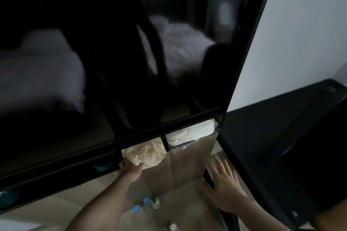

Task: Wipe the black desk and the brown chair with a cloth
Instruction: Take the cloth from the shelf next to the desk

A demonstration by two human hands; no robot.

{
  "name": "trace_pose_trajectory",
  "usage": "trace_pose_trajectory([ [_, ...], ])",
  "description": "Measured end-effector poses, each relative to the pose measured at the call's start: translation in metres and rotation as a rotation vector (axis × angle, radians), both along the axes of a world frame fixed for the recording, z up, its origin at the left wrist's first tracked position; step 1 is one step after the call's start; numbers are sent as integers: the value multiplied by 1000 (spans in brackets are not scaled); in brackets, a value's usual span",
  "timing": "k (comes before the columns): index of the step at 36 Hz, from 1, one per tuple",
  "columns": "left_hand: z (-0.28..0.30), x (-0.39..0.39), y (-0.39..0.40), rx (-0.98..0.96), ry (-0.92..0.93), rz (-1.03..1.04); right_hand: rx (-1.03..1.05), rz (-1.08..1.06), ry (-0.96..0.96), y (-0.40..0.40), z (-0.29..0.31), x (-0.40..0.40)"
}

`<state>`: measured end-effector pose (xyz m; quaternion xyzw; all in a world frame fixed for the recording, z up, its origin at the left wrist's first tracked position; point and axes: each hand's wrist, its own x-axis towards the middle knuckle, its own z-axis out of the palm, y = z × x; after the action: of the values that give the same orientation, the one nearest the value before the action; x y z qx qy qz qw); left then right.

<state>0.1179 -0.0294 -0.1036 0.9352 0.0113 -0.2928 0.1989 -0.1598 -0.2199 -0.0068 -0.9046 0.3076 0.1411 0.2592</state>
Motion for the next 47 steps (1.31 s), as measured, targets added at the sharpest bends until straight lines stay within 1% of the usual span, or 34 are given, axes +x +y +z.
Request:
trace_pose_trajectory([
  [4, -9, 20, -20, -85, 33, 198, 2, -35, 22, -3, -7, 2],
  [9, -27, 52, -32, -171, -23, 398, 7, -80, 59, -8, -14, 3],
  [11, -24, 52, -36, -200, 25, 519, 17, -98, 66, -10, -17, 4],
  [13, -26, 54, -37, -262, 79, 577, 32, -117, 61, -10, -20, 3],
  [15, -28, 57, -36, -337, 144, 587, 45, -134, 40, -9, -21, 2],
  [17, -25, 55, -33, -351, 175, 573, 56, -139, 19, -9, -20, 2],
  [20, -15, 43, -28, -443, 174, 567, 76, -140, 3, -8, -20, -1],
  [22, 3, 26, -27, -512, 133, 552, 101, -145, -25, -8, -20, -4],
  [24, 18, 6, -23, -635, 151, 519, 117, -146, -58, -7, -21, -9],
  [25, 23, -5, -21, -669, 120, 510, 123, -149, -73, -7, -21, -13],
  [27, 23, -25, -9, -656, 11, 428, 144, -158, -98, -6, -20, -23],
  [29, 19, -41, 4, -592, -84, 329, 167, -180, -120, -6, -21, -36],
  [32, 20, -65, 15, -472, -160, 151, 179, -215, -147, -8, -23, -60],
  [35, 31, -100, 12, -443, -208, -1, 182, -253, -146, -13, -22, -89],
  [39, 36, -153, -14, -422, -156, -238, 214, -338, -120, -29, -26, -141],
  [42, 35, -198, -54, -420, -95, -396, 225, -395, -102, -46, -30, -188],
  [47, 43, -284, -144, -515, 68, -555, 213, -458, -63, -86, -39, -269],
])
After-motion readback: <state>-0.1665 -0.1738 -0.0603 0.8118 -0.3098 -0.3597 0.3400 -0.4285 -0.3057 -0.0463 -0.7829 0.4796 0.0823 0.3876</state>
